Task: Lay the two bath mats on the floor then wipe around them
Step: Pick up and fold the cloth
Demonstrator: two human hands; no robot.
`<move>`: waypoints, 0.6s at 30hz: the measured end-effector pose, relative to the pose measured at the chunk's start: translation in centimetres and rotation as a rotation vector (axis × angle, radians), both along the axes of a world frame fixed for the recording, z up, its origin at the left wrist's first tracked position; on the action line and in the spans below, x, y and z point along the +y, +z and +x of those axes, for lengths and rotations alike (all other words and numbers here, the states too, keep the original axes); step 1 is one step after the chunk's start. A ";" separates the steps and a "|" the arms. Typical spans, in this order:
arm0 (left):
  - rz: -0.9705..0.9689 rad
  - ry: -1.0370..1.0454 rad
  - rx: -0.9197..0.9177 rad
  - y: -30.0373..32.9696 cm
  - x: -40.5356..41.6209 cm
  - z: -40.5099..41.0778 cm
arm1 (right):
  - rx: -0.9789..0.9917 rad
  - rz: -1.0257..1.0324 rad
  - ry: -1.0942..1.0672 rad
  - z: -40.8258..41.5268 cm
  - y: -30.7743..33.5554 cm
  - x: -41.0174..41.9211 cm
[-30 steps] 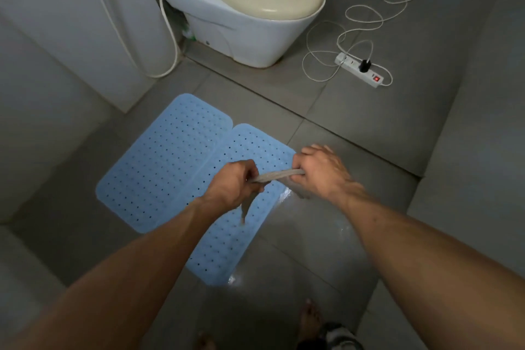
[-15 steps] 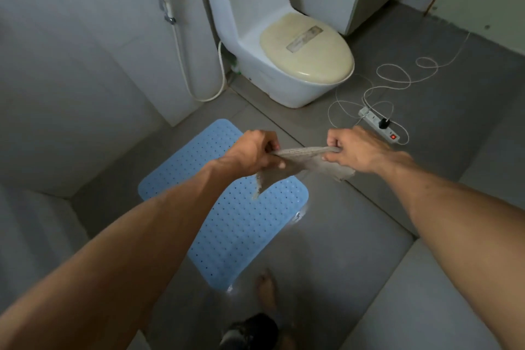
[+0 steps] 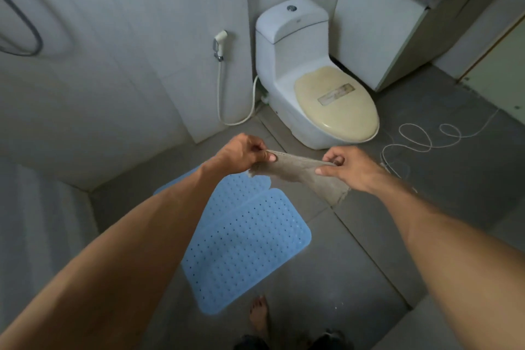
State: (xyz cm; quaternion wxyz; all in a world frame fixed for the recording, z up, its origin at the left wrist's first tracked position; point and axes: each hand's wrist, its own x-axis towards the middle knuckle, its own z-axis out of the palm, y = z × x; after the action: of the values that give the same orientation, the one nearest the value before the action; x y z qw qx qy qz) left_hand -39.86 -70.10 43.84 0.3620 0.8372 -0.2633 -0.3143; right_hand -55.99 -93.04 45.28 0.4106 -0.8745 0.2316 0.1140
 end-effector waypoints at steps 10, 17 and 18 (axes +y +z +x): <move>0.025 0.205 -0.155 5.3 -2.1 3.0 | -0.042 -0.062 0.270 9.5 4.8 -6.0; 0.091 0.510 -0.266 8.7 -1.7 -0.4 | -0.101 -0.104 0.564 16.6 7.8 -6.1; 0.095 0.548 -0.297 9.4 -1.2 -1.1 | -0.118 -0.103 0.588 17.3 8.4 -5.4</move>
State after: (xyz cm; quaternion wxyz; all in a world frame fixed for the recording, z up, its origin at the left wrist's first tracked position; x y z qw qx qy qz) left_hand -40.91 -71.29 53.26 0.3512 0.9297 -0.0629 -0.0913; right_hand -38.65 -98.42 53.68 0.3281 -0.9288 -0.0502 0.1650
